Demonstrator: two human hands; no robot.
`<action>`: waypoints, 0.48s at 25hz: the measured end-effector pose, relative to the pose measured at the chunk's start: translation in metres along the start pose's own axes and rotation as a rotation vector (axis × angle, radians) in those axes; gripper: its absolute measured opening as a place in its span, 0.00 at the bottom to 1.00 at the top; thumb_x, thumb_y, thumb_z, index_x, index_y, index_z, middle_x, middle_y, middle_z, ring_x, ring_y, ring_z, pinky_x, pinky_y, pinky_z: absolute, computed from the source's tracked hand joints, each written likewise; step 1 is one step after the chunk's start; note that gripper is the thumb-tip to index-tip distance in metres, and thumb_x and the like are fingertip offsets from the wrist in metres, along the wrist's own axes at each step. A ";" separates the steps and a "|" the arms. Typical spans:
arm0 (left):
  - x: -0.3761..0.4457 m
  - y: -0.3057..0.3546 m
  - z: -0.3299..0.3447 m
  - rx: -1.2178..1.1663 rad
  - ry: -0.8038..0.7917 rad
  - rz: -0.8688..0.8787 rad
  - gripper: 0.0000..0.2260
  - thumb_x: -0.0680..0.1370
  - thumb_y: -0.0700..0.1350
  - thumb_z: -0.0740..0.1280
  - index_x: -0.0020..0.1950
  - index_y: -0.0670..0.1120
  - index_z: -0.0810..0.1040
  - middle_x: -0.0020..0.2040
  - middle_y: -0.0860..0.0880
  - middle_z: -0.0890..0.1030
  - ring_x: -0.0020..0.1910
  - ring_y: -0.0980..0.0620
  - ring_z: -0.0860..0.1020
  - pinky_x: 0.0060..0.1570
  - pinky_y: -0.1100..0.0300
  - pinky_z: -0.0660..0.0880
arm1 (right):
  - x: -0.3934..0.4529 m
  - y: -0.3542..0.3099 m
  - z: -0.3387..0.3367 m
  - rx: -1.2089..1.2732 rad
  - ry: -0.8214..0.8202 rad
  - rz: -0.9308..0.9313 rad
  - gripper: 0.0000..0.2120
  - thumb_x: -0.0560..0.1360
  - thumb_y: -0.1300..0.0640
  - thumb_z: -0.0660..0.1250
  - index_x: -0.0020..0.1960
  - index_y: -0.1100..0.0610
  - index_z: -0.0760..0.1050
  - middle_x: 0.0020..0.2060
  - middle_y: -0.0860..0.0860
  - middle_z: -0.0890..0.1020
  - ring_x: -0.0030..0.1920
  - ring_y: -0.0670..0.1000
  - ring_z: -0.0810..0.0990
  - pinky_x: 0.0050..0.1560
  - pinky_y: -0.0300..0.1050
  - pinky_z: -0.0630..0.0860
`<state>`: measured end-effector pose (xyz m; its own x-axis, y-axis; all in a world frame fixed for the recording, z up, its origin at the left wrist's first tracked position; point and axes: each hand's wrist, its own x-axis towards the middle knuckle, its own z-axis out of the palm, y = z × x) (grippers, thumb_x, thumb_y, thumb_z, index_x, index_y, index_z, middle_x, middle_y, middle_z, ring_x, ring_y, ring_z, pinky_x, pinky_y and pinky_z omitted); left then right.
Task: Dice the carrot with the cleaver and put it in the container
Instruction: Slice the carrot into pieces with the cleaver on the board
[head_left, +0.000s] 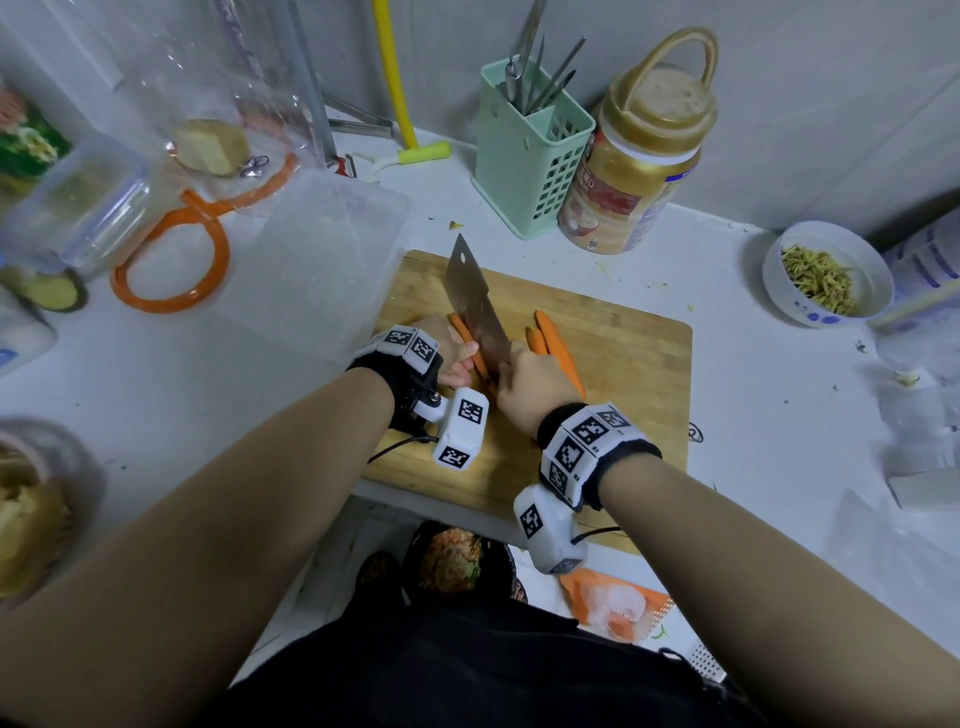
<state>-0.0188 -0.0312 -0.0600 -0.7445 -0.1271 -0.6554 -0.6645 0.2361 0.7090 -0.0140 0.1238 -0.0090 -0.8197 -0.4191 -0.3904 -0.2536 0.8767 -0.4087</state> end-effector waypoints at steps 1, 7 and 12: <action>0.000 0.000 0.000 0.007 0.003 0.000 0.12 0.81 0.45 0.65 0.44 0.37 0.76 0.37 0.43 0.80 0.36 0.49 0.80 0.38 0.62 0.80 | 0.002 0.000 0.000 -0.001 0.003 -0.007 0.10 0.80 0.58 0.55 0.59 0.60 0.69 0.40 0.56 0.76 0.42 0.59 0.79 0.45 0.52 0.78; -0.009 0.006 0.006 -0.010 0.029 -0.013 0.12 0.82 0.43 0.63 0.41 0.38 0.74 0.37 0.43 0.78 0.35 0.51 0.78 0.30 0.67 0.78 | 0.004 0.001 0.000 0.005 0.008 -0.031 0.10 0.80 0.58 0.55 0.58 0.61 0.69 0.34 0.52 0.72 0.40 0.58 0.78 0.43 0.50 0.77; -0.022 0.013 0.012 -0.079 0.054 -0.023 0.15 0.83 0.40 0.59 0.36 0.43 0.71 0.31 0.47 0.78 0.32 0.55 0.74 0.30 0.67 0.75 | -0.003 -0.005 -0.004 0.020 -0.043 -0.028 0.12 0.80 0.58 0.55 0.62 0.60 0.67 0.42 0.56 0.76 0.42 0.57 0.78 0.43 0.51 0.77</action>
<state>-0.0100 -0.0135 -0.0392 -0.7299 -0.1840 -0.6583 -0.6830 0.1558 0.7136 -0.0120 0.1219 -0.0026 -0.7896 -0.4534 -0.4134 -0.2656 0.8600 -0.4358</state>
